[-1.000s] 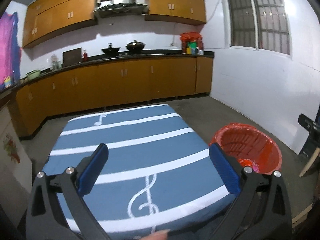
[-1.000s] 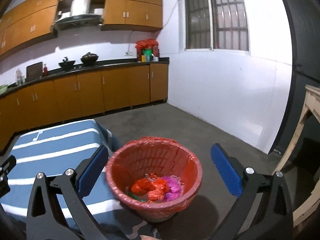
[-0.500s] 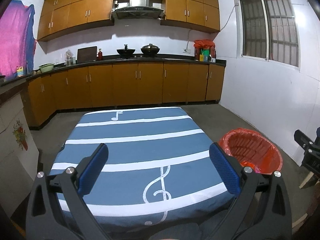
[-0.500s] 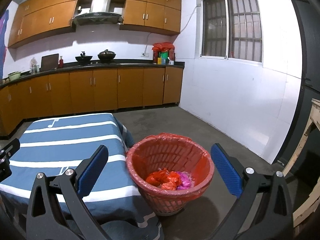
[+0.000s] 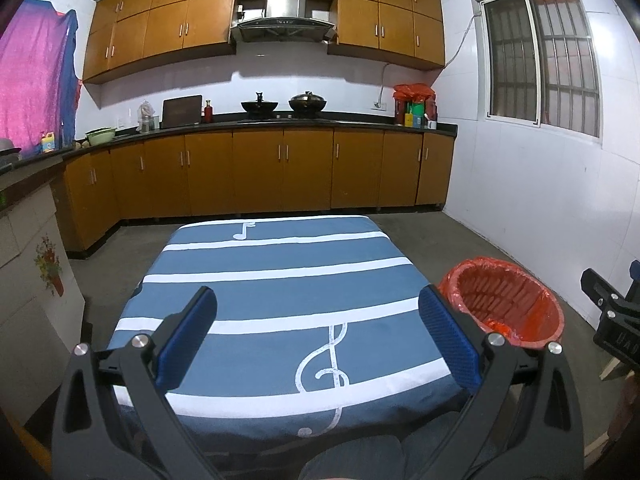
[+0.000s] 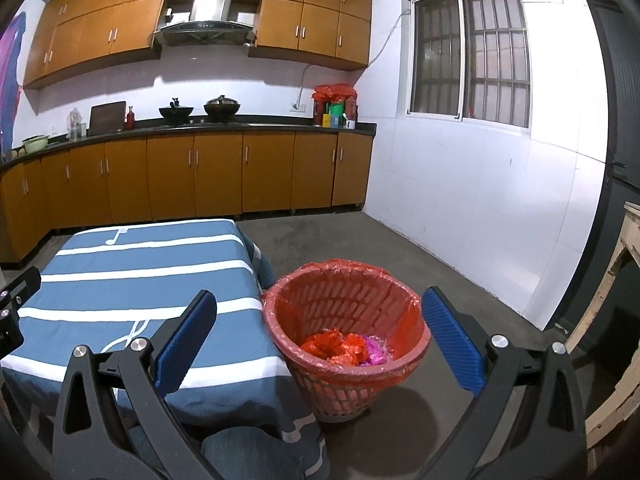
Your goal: Collect trash
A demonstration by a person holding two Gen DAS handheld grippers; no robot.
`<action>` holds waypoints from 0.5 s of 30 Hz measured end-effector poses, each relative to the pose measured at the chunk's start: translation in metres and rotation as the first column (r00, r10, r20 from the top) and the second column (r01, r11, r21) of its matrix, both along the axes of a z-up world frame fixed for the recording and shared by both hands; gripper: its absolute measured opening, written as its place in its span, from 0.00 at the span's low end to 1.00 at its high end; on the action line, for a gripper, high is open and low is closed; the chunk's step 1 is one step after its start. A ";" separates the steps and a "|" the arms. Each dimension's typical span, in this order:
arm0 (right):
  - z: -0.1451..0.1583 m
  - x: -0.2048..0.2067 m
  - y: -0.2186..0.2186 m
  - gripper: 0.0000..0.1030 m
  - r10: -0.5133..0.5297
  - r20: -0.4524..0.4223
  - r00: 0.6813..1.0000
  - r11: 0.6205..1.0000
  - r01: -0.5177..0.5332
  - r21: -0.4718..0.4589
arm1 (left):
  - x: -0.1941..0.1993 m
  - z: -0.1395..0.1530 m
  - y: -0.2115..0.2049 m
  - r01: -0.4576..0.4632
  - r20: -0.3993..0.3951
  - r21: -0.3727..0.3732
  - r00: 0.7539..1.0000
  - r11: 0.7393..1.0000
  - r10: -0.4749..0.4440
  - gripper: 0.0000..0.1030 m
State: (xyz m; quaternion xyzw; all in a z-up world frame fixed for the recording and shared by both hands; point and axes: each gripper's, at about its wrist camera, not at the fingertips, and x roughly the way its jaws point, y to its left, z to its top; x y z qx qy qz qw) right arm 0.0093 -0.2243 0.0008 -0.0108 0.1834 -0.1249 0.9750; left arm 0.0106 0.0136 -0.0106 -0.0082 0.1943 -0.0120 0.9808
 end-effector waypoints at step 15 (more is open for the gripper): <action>-0.005 -0.011 -0.002 0.98 -0.005 -0.021 1.000 1.000 0.005 0.015 | -0.015 -0.001 -0.007 -0.005 0.022 0.015 1.000 1.000 0.004 0.96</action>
